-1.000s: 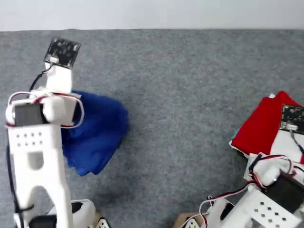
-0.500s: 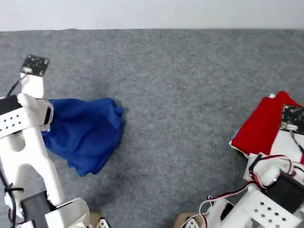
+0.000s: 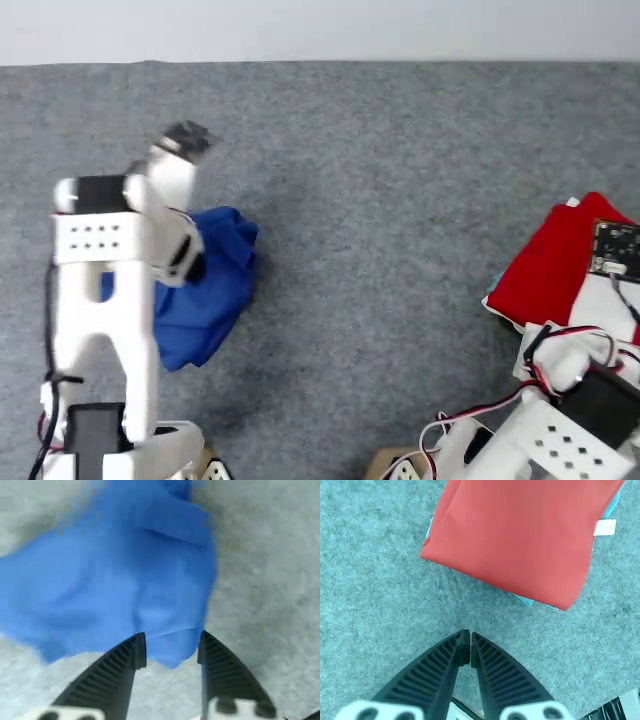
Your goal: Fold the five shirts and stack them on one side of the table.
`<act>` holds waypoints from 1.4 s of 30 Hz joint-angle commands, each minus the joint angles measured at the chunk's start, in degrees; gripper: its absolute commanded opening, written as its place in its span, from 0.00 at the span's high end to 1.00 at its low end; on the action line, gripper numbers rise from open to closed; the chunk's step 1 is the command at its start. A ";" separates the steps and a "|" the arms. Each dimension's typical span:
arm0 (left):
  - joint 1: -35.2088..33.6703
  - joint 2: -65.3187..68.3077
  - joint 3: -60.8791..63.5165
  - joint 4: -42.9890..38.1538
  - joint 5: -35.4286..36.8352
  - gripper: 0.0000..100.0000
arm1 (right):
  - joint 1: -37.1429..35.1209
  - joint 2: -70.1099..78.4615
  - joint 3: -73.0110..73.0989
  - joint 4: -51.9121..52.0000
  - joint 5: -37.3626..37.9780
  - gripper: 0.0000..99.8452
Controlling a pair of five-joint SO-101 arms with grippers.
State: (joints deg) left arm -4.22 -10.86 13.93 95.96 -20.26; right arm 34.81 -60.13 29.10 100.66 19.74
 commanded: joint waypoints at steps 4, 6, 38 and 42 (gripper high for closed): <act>4.31 -0.09 16.92 -17.85 0.88 0.81 | 0.75 -0.31 -0.53 2.33 0.26 0.99; 4.40 -0.09 19.82 -21.27 0.88 0.78 | 0.75 -0.31 -0.53 2.33 0.26 0.99; 3.69 6.95 15.96 -27.52 1.14 0.90 | 0.84 -0.40 -0.44 2.33 0.26 0.99; 3.69 10.29 15.60 -27.69 0.88 0.90 | 0.84 -0.40 -0.44 2.33 0.26 0.99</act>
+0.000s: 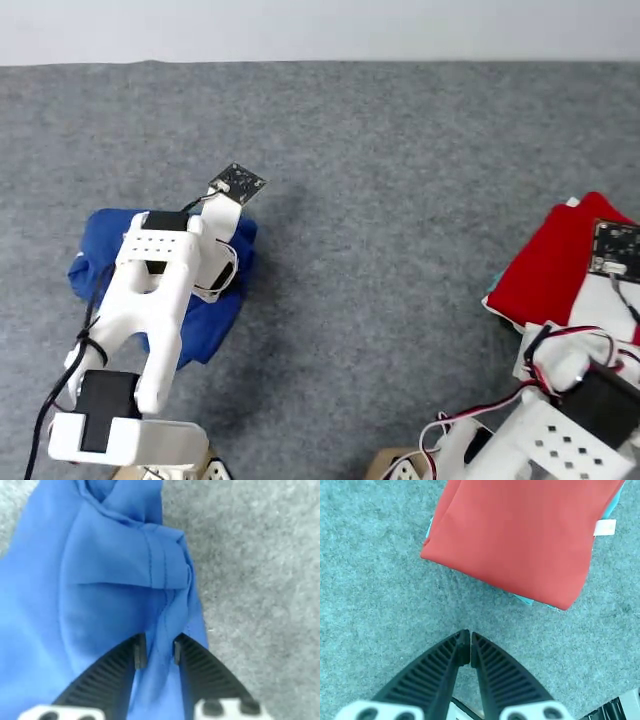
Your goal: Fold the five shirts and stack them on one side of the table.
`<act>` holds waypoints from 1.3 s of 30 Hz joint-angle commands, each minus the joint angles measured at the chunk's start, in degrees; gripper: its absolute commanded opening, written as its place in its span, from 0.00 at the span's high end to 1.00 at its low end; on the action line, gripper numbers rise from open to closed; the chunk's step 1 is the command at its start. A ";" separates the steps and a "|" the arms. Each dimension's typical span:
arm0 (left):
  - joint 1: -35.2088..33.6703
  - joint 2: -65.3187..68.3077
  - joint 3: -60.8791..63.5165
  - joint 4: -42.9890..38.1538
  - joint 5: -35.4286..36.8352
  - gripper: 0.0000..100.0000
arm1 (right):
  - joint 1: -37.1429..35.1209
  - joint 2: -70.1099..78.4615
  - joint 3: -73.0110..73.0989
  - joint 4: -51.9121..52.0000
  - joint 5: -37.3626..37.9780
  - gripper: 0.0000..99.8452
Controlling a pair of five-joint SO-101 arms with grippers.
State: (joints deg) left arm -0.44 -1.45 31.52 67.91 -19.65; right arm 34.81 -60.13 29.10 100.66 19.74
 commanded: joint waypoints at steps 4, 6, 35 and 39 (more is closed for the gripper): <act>-0.18 4.13 -2.15 -0.79 0.18 0.93 | 0.84 -0.40 -0.44 2.33 0.26 0.99; -0.09 4.13 -3.12 -0.26 0.18 0.98 | 0.84 -0.40 -0.44 2.33 0.26 0.99; -34.73 -55.12 -15.69 26.90 0.26 1.00 | -41.45 0.40 4.84 -10.51 -3.69 0.99; -45.36 -60.92 -15.60 26.90 0.35 1.00 | -47.16 4.53 4.57 -14.20 -3.52 0.99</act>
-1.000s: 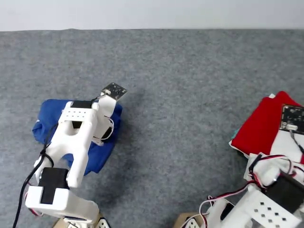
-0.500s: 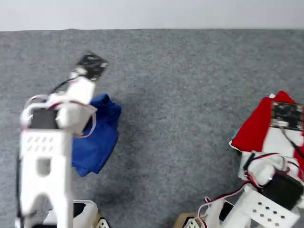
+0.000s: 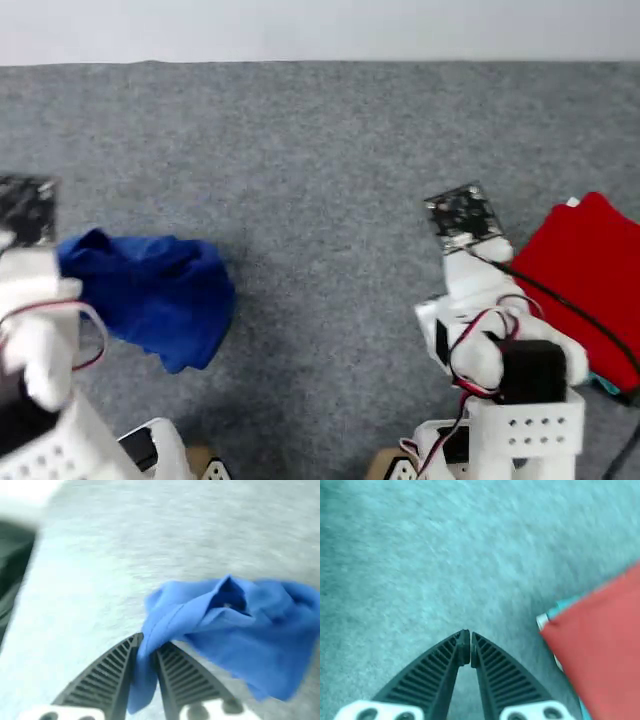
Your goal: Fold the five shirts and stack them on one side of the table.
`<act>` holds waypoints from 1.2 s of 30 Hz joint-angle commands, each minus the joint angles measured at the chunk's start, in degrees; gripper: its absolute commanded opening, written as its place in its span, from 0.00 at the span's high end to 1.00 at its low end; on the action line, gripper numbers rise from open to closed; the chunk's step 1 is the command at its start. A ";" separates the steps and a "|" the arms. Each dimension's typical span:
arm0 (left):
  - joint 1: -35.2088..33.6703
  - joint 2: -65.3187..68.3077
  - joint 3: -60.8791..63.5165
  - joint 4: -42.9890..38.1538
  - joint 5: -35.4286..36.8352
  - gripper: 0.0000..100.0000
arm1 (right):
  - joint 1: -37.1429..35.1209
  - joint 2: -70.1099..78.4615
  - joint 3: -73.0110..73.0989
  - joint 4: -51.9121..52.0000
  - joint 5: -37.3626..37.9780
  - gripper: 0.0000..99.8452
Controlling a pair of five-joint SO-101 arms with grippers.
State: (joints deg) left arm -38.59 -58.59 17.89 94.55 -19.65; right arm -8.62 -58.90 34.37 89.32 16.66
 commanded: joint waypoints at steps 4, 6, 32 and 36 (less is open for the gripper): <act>-16.53 -7.82 1.45 0.53 0.26 1.00 | -8.48 12.09 -3.87 -6.64 -0.44 0.99; -19.60 -9.32 4.09 0.53 0.26 1.00 | -11.30 17.19 -8.26 -7.87 -0.44 0.99; -21.89 -21.01 27.03 0.26 -4.57 1.00 | -38.20 78.20 -63.03 -8.66 -0.88 0.87; -21.89 -21.10 28.09 0.26 -4.57 1.00 | -41.19 83.56 -69.71 -8.75 -0.88 0.87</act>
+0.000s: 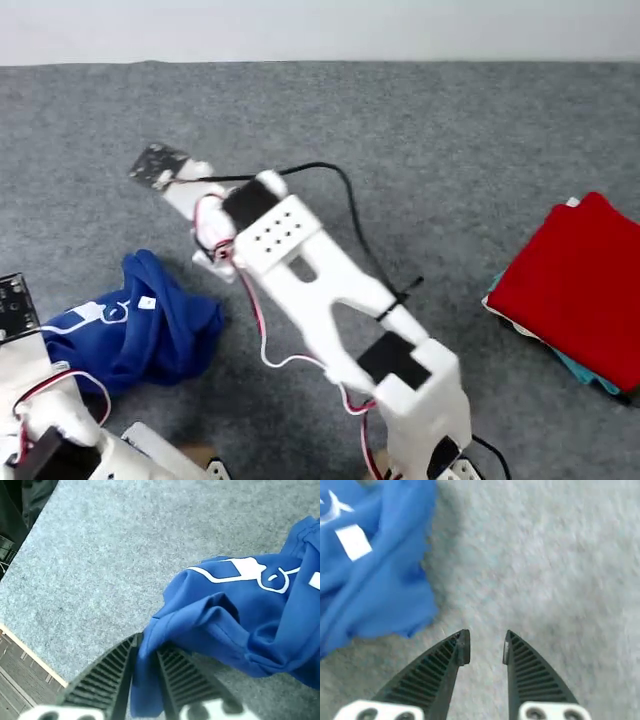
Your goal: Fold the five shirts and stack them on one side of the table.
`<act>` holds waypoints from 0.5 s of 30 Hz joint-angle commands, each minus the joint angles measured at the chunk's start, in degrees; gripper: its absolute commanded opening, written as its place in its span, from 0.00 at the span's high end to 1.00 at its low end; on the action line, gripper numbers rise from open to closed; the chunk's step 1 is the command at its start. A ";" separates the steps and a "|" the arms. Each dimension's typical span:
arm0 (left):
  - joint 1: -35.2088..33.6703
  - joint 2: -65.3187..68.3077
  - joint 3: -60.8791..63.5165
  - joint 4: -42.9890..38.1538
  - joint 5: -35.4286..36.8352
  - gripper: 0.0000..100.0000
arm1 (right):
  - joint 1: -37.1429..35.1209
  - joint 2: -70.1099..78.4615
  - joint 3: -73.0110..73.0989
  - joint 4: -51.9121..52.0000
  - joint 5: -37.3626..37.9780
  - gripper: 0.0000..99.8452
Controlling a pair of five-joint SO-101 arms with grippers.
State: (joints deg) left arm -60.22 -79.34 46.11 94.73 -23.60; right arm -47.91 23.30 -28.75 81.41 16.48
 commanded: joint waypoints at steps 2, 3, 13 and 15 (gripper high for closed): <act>-0.26 -0.35 -0.13 0.09 -0.62 1.00 | -3.21 4.35 -10.29 -1.36 -0.70 0.87; -0.26 -0.35 -0.13 0.09 -0.62 1.00 | -3.65 5.85 -12.13 -1.98 -0.70 0.87; -0.26 -0.35 -0.04 0.09 -0.62 1.00 | -8.40 18.07 -29.98 -6.46 -0.70 0.88; 0.00 -0.35 -0.04 0.09 -0.53 1.00 | -9.71 20.26 -32.79 -6.46 -0.70 0.88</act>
State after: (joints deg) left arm -60.22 -79.52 46.29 94.73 -23.60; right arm -55.47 42.90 -55.47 75.69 16.48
